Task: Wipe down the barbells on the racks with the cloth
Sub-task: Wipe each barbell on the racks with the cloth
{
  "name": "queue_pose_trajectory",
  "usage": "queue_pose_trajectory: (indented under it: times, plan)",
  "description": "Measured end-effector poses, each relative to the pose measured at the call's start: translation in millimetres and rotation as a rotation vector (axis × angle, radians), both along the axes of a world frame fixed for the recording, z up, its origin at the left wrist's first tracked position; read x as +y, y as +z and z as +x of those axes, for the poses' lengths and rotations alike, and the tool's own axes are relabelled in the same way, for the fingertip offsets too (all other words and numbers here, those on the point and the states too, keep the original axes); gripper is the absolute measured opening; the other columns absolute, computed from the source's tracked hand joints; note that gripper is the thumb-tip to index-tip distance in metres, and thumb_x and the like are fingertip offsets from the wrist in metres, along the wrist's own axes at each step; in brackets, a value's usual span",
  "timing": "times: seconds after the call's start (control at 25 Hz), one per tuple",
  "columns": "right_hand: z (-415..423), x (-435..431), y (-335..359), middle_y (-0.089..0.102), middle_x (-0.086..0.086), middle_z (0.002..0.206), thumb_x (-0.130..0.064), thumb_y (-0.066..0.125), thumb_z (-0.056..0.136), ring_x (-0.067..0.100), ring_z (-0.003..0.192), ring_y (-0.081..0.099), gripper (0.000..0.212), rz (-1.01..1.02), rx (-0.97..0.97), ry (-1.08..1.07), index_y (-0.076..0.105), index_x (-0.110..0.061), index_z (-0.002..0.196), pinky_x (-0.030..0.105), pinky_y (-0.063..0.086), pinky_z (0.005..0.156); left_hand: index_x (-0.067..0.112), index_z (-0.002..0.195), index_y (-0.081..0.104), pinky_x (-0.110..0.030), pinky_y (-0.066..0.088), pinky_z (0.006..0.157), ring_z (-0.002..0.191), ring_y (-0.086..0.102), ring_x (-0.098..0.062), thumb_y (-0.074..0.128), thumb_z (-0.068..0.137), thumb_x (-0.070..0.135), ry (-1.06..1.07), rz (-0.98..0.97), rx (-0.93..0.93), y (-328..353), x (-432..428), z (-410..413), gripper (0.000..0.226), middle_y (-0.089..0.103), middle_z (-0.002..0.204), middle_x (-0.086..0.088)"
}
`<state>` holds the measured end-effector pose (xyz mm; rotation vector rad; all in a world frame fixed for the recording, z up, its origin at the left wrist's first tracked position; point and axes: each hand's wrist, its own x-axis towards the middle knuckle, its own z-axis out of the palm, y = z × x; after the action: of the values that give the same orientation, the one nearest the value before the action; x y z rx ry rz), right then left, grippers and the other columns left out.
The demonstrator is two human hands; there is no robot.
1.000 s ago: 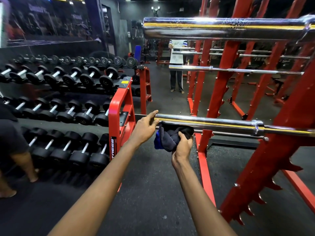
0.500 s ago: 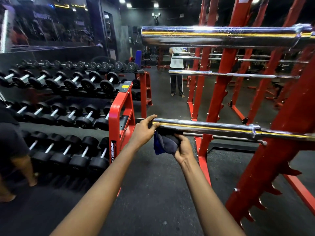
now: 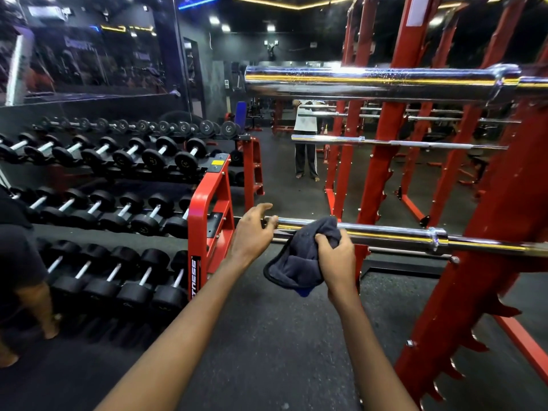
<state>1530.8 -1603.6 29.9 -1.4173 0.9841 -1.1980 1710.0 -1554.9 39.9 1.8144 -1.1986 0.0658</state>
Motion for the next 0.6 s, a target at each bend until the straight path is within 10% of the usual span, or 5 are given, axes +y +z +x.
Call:
queue_pose_trajectory:
  times: [0.32, 0.6]
  plan:
    - [-23.5, 14.6, 126.5, 0.050, -0.001, 0.120, -0.010, 0.069, 0.085, 0.011, 0.111, 0.050, 0.043, -0.749, 0.070, -0.215, 0.063, -0.013, 0.127, 0.000, 0.034, 0.093, 0.017, 0.157, 0.022, -0.038, 0.034, 0.117, 0.144, 0.034, -0.018, 0.042, 0.104, 0.032, -0.087, -0.507, -0.004, 117.6, -4.9, -18.0, 0.058, 0.026, 0.161, -0.006]
    - [18.2, -30.3, 206.9, 0.053, 0.006, 0.141, -0.019, 0.063, 0.081, 0.032, 0.116, 0.050, 0.046, -1.150, 0.318, -0.412, 0.063, -0.015, 0.127, 0.038, 0.041, 0.104, 0.012, 0.157, 0.021, -0.037, 0.015, 0.125, 0.151, 0.015, -0.013, 0.025, 0.105, 0.039, -0.028, -0.533, -0.054, 184.7, -14.5, -11.4, 0.059, 0.018, 0.165, -0.005]
